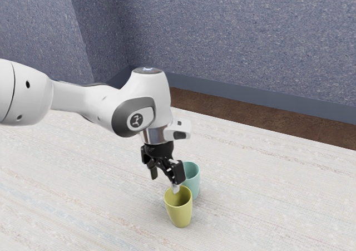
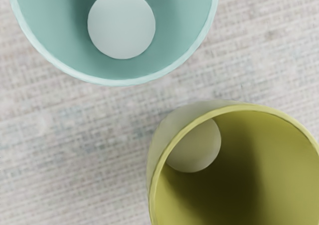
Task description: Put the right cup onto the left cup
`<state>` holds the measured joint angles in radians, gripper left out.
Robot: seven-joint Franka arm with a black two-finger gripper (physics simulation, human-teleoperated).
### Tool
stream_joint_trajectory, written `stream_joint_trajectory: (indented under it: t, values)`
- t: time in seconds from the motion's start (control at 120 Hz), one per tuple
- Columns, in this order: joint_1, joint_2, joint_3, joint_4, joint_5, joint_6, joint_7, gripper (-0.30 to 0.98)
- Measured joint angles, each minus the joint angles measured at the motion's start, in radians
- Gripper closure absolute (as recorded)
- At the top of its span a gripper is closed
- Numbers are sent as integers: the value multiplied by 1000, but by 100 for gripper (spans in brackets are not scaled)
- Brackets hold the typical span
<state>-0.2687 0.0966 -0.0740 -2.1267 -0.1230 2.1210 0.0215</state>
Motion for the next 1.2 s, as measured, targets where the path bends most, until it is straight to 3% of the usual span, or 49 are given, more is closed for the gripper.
stream_joint_trajectory:
  t: [0.567, 0.733, 0.833, 1.0, 1.2]
  values:
    - [-3, 81, 0, -26, -30, 77, -24, 0]
    - [-5, 79, 0, -24, -17, 87, -27, 43]
    - [-6, 76, 0, -23, -14, 89, -28, 59]
    - [-7, 76, 0, -23, -12, 92, -30, 71]
    - [-7, 75, -1, -22, -9, 94, -34, 76]
